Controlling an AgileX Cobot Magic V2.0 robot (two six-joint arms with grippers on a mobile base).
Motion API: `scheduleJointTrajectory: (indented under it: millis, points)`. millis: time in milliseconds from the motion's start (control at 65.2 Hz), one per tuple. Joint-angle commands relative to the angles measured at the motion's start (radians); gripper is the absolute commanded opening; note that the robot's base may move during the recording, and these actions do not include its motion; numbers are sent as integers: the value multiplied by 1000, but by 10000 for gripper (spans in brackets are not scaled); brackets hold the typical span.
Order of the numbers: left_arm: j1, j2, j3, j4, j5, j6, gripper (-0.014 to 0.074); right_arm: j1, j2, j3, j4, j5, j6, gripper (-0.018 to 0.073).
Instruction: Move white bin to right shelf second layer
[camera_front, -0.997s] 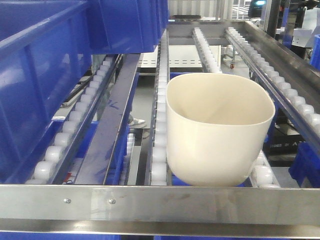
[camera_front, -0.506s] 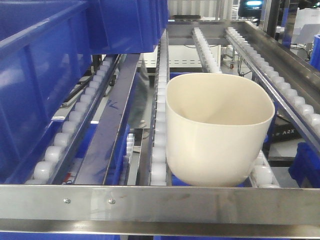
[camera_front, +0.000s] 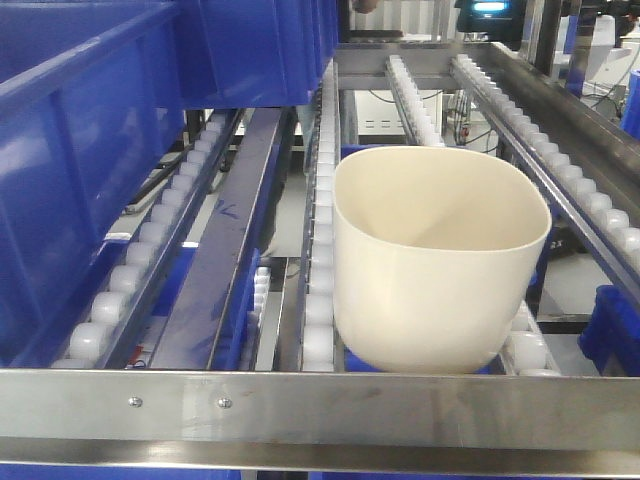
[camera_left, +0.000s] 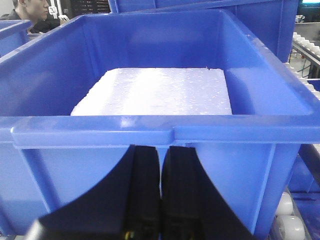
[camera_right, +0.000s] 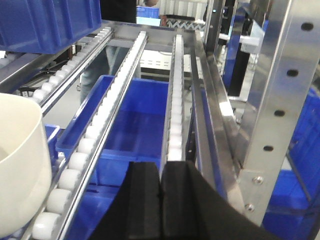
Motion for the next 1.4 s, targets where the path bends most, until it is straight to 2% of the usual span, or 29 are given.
scheduleJointTrajectory:
  millis: [0, 1380]
  points:
    - [-4, -13, 37, -6, -84, -3, 85, -5, -19, -15, -11, -62, 21, 58]
    - [-4, -13, 37, -6, -84, -3, 85, -5, -19, -16, -11, -76, 21, 58]
